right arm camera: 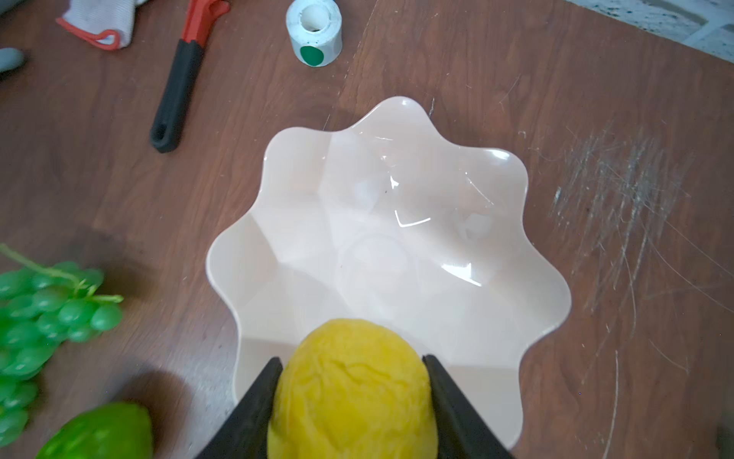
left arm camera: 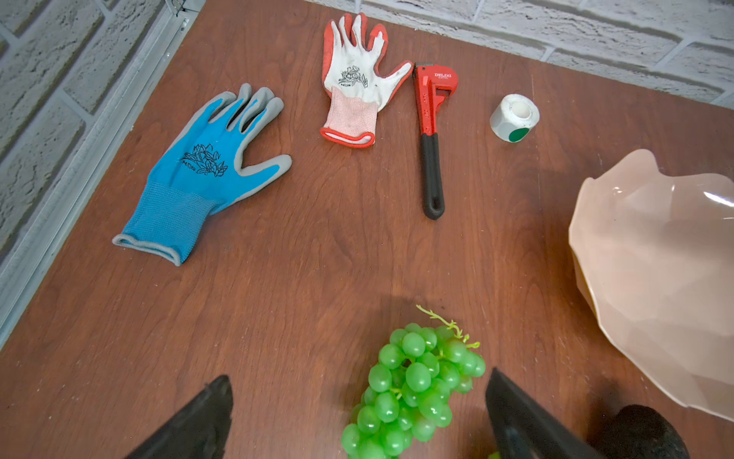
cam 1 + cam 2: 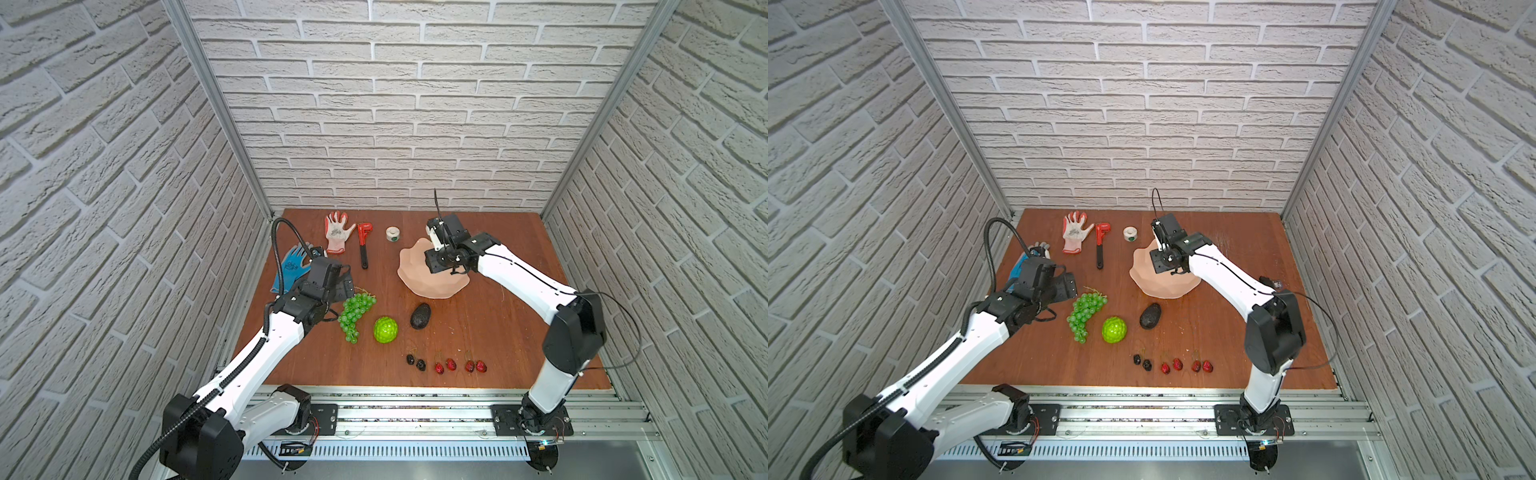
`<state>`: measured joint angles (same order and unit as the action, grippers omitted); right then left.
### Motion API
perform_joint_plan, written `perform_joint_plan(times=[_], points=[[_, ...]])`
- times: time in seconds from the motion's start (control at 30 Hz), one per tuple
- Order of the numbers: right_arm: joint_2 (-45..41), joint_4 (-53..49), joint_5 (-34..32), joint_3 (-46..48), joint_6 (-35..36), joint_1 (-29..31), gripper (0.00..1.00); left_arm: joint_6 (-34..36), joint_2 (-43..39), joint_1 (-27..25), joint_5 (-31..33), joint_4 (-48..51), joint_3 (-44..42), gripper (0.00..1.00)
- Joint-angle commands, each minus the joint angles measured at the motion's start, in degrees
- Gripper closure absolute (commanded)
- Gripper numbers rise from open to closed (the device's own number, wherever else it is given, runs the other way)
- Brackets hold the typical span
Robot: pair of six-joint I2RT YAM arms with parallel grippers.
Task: Place and organize the fake fruits in the fruit bowl
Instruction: 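Carry the pear over the peach bowl and release it with the right gripper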
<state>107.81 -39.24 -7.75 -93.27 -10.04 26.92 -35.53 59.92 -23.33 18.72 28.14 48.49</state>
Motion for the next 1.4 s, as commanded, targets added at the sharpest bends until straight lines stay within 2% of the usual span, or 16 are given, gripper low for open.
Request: perform_joint_plan(times=[0.0, 0.13, 0.43, 1.13, 1.2, 1.37], points=[[4.41, 2.42, 0.64, -2.52, 0.75, -3.01, 0.53, 0.55, -1.71, 0.98, 0.12, 0.63, -0.7, 0.02], [8.26, 2.14, 0.39, -3.37, 1.09, -4.25, 0.53, 1.16, -2.08, 1.28, -0.02, 1.29, 0.01, 0.02], [10.19, 2.94, -0.4, -0.52, 2.22, -5.56, 0.52, 1.08, -0.33, 1.62, -1.42, 1.47, 1.07, 0.02], [14.89, 3.69, -0.55, -3.35, 2.59, -6.15, 0.48, 1.11, -0.43, 1.62, -1.52, 3.93, 2.4, 0.02], [15.04, 3.72, -0.58, -3.29, 2.6, -6.2, 0.46, 1.23, -0.16, 1.66, -1.86, 3.94, 2.56, 0.02], [15.2, 3.73, -0.77, -3.31, 2.57, -6.17, 0.31, 1.87, 2.1, 1.64, -5.02, 5.74, 4.66, 0.02]])
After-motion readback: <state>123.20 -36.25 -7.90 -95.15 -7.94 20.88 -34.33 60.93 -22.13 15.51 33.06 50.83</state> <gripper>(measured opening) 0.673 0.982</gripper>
